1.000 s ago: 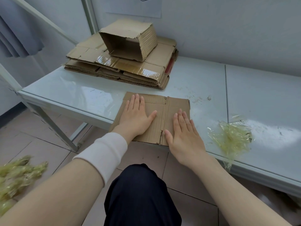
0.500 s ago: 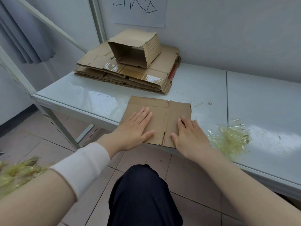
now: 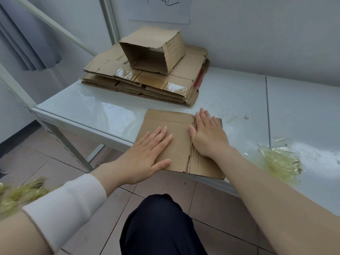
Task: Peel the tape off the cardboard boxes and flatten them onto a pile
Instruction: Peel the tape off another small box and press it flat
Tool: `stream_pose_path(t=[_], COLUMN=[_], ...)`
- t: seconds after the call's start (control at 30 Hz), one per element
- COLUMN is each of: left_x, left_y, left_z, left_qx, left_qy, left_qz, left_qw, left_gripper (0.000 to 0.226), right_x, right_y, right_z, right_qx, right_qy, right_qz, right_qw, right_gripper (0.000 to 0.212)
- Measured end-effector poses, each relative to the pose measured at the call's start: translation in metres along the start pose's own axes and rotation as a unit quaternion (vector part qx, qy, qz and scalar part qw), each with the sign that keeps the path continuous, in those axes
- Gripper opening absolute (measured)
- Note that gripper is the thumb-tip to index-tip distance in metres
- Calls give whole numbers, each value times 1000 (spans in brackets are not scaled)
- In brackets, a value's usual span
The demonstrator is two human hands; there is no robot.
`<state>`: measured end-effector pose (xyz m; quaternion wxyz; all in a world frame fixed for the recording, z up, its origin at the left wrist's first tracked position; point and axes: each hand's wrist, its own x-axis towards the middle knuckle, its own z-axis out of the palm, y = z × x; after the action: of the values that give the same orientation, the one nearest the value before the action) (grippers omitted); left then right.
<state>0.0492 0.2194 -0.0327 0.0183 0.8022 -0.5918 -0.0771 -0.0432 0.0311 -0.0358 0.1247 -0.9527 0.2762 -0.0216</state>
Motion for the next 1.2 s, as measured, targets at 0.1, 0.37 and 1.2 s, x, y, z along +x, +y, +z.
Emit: stream_pose_path(t=[0.1,0.37,1.2], left_x=[-2,-5,27], left_y=[-3,-3,-77], left_z=[-1,4,-137], left_qx=[-1,-19,-645], left_qy=[-6,10,376], left_qz=[13,4,-217], left_qw=[1000,1000,629], left_gripper=[77,73,24], right_x=[3,1,38], right_y=[3,3,-68], right_z=[-3,3,-110], right_qx=[-1,-10,696], right_qy=[-20,16,75], right_qz=[-2,20,142], right_qw=[1000,1000,700], right_gripper=[60,62,37])
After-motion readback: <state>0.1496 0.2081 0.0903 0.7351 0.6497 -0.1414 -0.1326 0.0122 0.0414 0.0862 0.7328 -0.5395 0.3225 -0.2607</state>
